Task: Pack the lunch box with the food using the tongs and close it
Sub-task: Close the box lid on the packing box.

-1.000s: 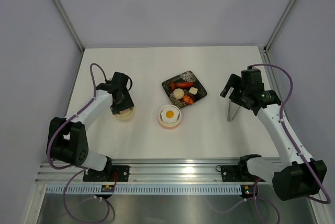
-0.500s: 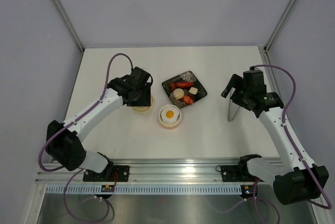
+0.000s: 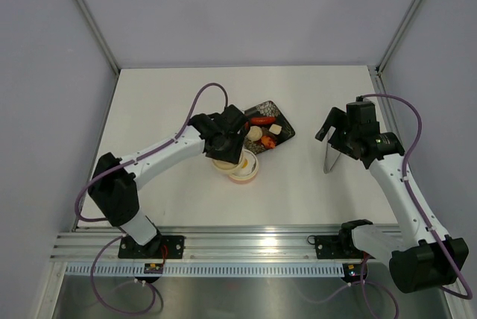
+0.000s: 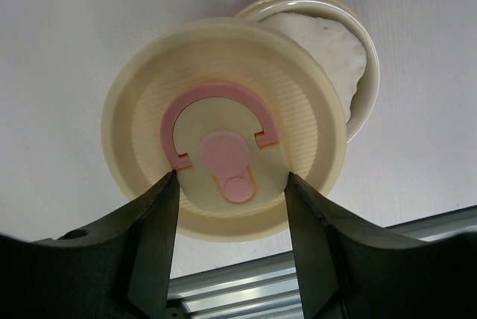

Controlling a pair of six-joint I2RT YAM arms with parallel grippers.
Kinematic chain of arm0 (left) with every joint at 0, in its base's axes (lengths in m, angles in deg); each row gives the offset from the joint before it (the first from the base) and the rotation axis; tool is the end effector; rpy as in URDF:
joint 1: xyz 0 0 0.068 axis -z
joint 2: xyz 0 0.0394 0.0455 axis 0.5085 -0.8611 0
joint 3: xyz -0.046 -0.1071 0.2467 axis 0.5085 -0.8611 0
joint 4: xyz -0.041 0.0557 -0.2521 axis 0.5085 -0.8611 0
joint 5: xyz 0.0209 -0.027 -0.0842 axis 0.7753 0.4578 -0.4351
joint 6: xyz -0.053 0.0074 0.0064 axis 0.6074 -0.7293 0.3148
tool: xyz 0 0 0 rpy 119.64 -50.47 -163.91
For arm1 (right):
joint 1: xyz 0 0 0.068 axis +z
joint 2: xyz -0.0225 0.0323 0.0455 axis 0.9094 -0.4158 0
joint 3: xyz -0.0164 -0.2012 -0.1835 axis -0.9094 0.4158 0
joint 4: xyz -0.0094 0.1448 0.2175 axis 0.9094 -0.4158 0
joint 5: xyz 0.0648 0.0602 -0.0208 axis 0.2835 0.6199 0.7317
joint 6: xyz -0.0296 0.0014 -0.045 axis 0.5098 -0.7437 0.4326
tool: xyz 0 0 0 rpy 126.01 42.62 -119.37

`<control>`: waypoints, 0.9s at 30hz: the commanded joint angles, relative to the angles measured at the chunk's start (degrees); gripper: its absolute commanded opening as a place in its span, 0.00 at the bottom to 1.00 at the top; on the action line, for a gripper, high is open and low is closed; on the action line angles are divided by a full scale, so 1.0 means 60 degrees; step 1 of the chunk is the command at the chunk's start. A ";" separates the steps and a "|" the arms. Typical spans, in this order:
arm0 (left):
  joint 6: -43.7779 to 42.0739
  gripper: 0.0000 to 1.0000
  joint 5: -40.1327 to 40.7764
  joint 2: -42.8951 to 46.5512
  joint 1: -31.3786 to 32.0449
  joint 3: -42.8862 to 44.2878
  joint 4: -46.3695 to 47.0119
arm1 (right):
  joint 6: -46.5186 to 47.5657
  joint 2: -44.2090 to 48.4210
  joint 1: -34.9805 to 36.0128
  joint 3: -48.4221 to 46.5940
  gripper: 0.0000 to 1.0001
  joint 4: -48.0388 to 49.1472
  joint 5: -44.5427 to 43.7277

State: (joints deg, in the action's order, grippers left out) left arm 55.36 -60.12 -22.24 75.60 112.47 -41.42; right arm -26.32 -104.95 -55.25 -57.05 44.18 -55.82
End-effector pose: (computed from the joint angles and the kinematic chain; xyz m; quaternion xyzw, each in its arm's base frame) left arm 0.2310 -0.2231 0.2711 0.1260 0.9686 -0.0542 0.2075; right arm 0.2110 0.0346 0.3156 0.1913 0.9087 0.0928 0.3592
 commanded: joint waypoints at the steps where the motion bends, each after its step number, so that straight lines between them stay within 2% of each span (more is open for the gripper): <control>1: -0.0233 0.00 -0.0104 -0.0238 0.0330 0.0676 0.0121 | -0.0078 0.0208 0.0091 0.0078 0.95 -0.0038 -0.0230; 8: -0.0277 0.00 -0.0147 -0.0752 0.0785 0.1014 0.0121 | -0.0121 0.0281 0.0077 0.0180 0.95 -0.0023 -0.0186; 27: -0.0570 0.00 -0.0163 -0.1719 0.0843 0.1322 0.0692 | -0.0195 0.0428 0.0077 0.0269 0.95 -0.0111 -0.0171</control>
State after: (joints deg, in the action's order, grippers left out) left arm 53.32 -60.78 -32.21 80.39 118.57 -39.30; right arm -27.26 -103.38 -55.25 -55.17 43.66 -55.95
